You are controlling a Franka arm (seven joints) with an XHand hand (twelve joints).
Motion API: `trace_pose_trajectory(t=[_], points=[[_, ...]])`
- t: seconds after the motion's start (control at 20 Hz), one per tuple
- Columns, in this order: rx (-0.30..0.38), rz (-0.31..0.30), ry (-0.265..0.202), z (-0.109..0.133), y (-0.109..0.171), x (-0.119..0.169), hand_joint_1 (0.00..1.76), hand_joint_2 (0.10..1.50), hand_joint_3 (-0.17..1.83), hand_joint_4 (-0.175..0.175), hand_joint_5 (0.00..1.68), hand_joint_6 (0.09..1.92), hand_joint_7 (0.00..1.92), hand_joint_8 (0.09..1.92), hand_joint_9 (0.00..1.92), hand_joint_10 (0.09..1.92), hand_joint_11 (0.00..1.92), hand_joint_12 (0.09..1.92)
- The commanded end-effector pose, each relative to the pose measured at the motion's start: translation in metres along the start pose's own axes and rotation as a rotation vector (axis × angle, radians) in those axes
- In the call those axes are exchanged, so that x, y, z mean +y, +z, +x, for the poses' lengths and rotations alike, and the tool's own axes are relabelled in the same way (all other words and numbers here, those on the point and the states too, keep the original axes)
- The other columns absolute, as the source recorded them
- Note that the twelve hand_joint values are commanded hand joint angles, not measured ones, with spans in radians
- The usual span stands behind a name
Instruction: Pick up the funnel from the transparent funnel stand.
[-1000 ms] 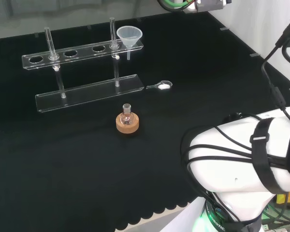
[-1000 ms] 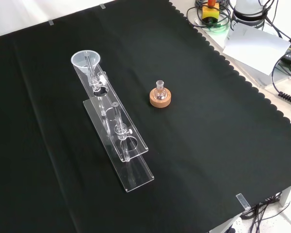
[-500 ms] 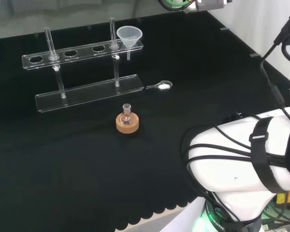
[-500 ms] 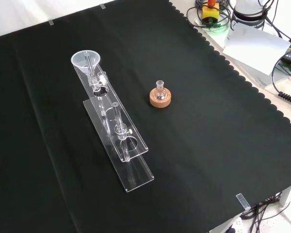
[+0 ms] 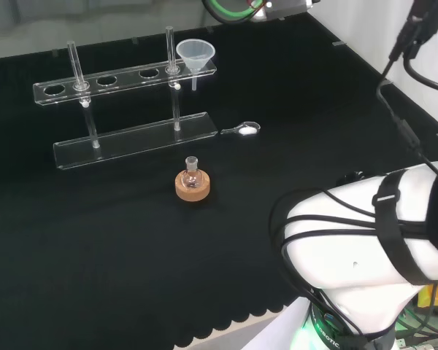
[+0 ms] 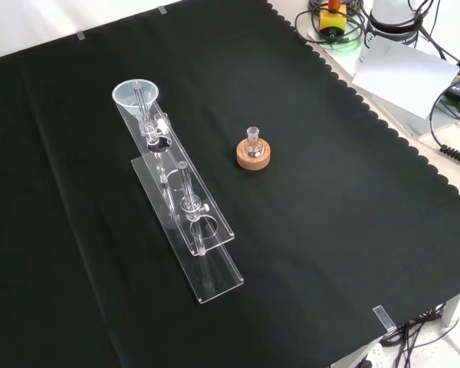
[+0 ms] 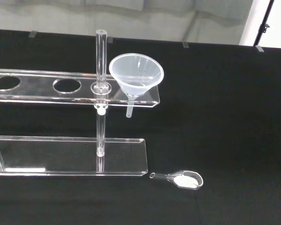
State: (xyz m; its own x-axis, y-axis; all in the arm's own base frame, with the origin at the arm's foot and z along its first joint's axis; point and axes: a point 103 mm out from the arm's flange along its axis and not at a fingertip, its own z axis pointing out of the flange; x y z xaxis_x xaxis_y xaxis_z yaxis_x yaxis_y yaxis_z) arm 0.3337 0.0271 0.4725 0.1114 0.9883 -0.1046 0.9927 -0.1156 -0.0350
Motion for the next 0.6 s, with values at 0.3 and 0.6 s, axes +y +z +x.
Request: trace_pose_trajectory(t=[0.3, 0.6], points=[[-0.041, 0.046, 0.009, 0.004, 0.029, 0.059, 0.0, 1.26, 0.36, 0.009, 0.26, 0.09, 0.03, 0.49, 0.18, 0.6, 0.0, 1.29], [-0.013, 0.056, 0.006, -0.015, 0.046, 0.103, 0.0, 1.26, 0.35, 0.008, 0.26, 0.09, 0.04, 0.49, 0.18, 0.6, 0.0, 1.3]])
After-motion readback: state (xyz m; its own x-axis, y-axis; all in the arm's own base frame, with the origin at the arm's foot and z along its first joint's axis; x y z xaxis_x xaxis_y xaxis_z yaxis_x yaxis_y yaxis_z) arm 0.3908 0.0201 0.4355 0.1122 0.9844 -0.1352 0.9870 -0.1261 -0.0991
